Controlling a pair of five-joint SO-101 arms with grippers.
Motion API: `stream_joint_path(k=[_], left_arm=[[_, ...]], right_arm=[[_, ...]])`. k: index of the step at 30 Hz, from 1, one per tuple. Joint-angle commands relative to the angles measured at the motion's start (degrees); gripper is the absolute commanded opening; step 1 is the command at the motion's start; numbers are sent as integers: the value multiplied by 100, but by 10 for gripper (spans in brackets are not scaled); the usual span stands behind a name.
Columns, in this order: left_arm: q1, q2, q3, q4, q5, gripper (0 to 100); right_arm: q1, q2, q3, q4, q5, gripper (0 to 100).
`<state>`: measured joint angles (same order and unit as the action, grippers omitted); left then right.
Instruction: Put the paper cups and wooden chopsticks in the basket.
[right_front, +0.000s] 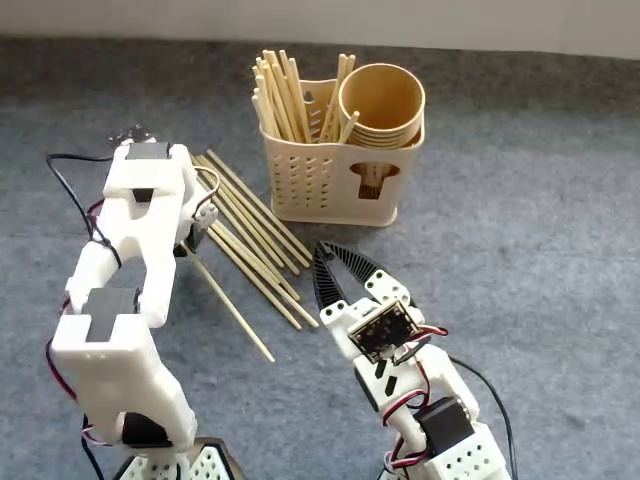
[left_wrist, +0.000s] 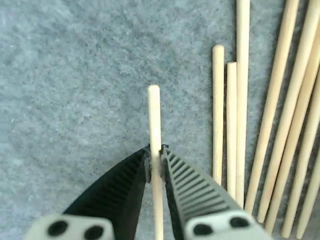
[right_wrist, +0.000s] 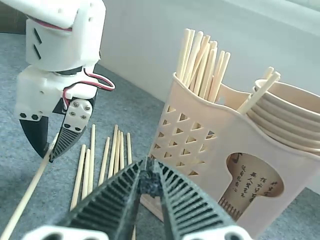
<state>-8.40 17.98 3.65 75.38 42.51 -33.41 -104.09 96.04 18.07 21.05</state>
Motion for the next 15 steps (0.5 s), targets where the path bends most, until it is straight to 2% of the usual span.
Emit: stream_joint_path(k=[1, 10, 15], left_arm=[[57, -1007, 400, 18, 26, 6], [48, -2826, 2070, -1266, 35, 6], [48, -3767, 2571, -1653, 44, 6]], right_arm=[[57, -110, 585, -13, 325, 6], [57, -110, 585, -13, 360, 6], [57, -110, 585, -4, 360, 6]])
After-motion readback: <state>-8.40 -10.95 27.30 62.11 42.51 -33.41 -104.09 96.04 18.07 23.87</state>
